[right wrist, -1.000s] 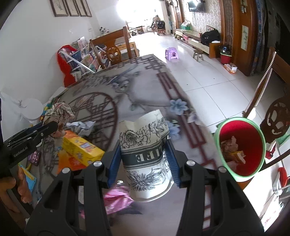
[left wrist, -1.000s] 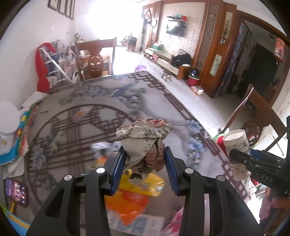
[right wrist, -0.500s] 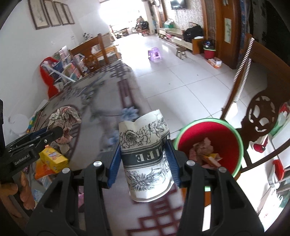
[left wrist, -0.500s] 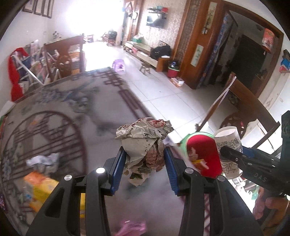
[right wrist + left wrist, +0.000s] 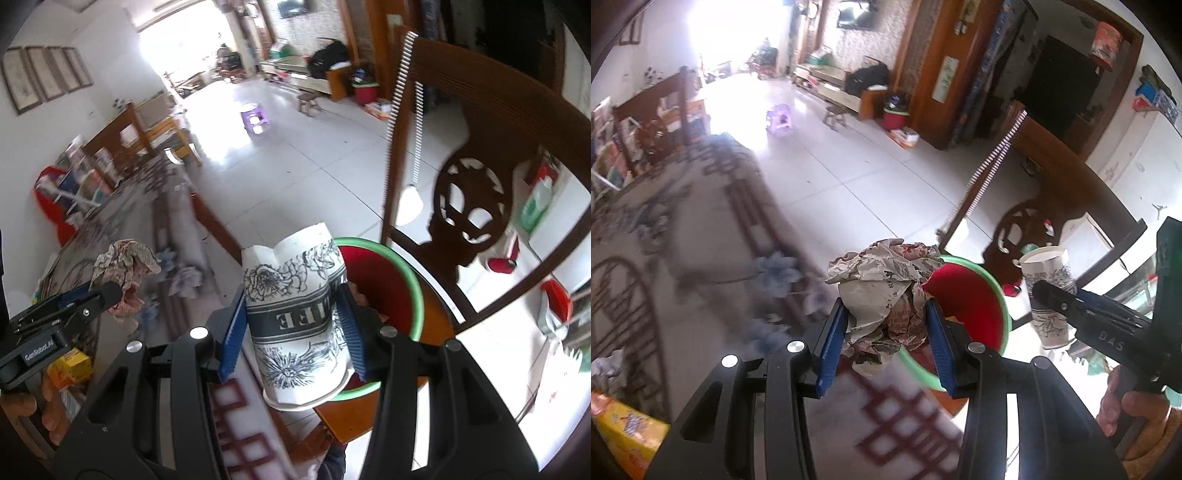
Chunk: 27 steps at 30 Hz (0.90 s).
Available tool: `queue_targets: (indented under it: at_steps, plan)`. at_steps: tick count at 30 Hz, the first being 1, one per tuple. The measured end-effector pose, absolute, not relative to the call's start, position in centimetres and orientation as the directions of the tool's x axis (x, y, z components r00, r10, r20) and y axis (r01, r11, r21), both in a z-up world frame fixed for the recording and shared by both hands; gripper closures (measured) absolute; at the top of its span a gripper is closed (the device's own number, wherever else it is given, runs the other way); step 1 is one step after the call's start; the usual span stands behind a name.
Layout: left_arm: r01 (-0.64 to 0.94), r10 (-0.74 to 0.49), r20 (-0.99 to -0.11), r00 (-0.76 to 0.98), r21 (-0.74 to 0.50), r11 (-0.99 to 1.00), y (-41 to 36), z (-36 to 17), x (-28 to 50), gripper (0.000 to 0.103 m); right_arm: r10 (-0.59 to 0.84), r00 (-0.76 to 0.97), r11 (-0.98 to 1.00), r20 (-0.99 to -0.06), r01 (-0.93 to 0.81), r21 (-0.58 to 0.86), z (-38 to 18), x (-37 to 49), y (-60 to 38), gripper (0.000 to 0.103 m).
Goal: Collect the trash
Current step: 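Carry the newspaper and paper cup toward the red bucket with both tools, then open both tools over the red bucket to drop newspaper and cup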
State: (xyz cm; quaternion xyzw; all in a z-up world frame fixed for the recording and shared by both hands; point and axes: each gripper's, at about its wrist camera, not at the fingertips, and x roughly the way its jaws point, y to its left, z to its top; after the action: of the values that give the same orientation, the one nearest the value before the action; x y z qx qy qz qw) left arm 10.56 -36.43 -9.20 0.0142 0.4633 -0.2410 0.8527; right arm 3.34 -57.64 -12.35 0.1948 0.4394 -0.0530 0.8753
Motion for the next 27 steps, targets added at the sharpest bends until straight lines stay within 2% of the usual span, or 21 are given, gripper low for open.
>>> queue_targets:
  at_steps: [9, 11, 12, 13, 14, 27]
  plan:
    - [0.47, -0.425, -0.835, 0.351, -0.236, 0.851, -42.3, -11.8, 12.0, 0.062, 0.092, 0.574, 0.893, -0.814, 0.314, 0.322, -14.7, 4.2, -60.7, 0.056]
    - [0.473, -0.429, -0.836, 0.342, -0.241, 0.847, -42.8, -12.2, 12.2, 0.058, 0.097, 0.571, 0.891, -0.815, 0.315, 0.327, -14.9, 4.4, -61.0, 0.054]
    - [0.476, -0.43, -0.837, 0.34, -0.241, 0.846, -43.2, -12.3, 12.3, 0.049, 0.097, 0.569, 0.888, -0.817, 0.321, 0.329, -15.1, 4.5, -61.2, 0.043]
    - [0.478, -0.432, -0.836, 0.34, -0.242, 0.844, -43.4, -12.3, 12.3, 0.04, 0.094, 0.57, 0.886, -0.816, 0.327, 0.33, -15.2, 4.5, -61.4, 0.038]
    - [0.481, -0.437, -0.831, 0.343, -0.245, 0.842, -43.6, -12.3, 12.3, 0.037, 0.09, 0.575, 0.882, -0.813, 0.334, 0.334, -15.2, 4.5, -61.6, 0.035]
    - [0.503, -0.449, -0.787, 0.424, -0.208, 0.839, -41.6, -9.8, 10.4, 0.031, 0.082, 0.586, 0.884, -0.806, 0.331, 0.331, -14.2, 4.5, -60.2, 0.032]
